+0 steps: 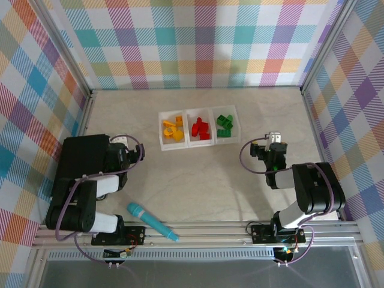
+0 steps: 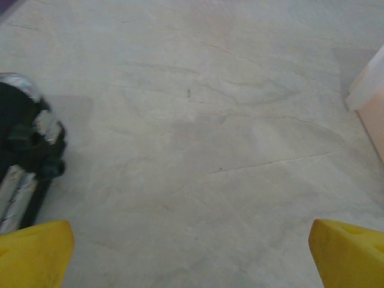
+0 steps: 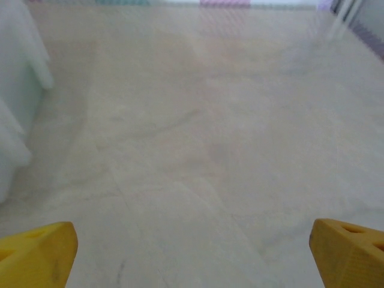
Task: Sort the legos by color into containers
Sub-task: Reset both arms
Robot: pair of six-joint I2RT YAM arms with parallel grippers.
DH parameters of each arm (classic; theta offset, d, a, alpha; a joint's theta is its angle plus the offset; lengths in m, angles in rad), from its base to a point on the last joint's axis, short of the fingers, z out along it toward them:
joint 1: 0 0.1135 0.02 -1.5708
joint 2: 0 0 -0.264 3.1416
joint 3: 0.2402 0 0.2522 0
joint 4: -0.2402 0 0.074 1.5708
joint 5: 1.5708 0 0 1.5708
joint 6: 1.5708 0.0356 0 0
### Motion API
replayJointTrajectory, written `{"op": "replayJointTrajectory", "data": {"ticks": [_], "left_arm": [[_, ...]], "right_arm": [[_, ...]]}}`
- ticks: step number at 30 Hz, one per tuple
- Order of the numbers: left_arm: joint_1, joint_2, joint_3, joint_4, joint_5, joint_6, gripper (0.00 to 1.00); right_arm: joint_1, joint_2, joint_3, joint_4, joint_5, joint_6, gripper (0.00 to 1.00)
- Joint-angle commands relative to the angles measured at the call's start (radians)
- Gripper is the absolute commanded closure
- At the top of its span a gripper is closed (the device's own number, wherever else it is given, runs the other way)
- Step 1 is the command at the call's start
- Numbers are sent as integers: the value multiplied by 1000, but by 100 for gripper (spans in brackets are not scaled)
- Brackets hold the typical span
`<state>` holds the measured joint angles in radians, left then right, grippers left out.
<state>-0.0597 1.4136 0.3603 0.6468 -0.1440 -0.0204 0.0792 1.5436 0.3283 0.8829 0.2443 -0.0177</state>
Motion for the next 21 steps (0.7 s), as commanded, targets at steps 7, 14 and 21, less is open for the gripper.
{"op": "replayJointTrajectory", "data": {"ticks": [7, 14, 21], "left_arm": [[34, 168, 52, 217, 172, 47, 0], [17, 166, 60, 194, 138, 56, 1], [13, 165, 59, 194, 129, 57, 0]], "right_arm": [[-9, -6, 52, 13, -38, 37, 1], [-10, -10, 54, 2, -43, 41, 1], [-42, -8, 77, -42, -111, 53, 1]]}}
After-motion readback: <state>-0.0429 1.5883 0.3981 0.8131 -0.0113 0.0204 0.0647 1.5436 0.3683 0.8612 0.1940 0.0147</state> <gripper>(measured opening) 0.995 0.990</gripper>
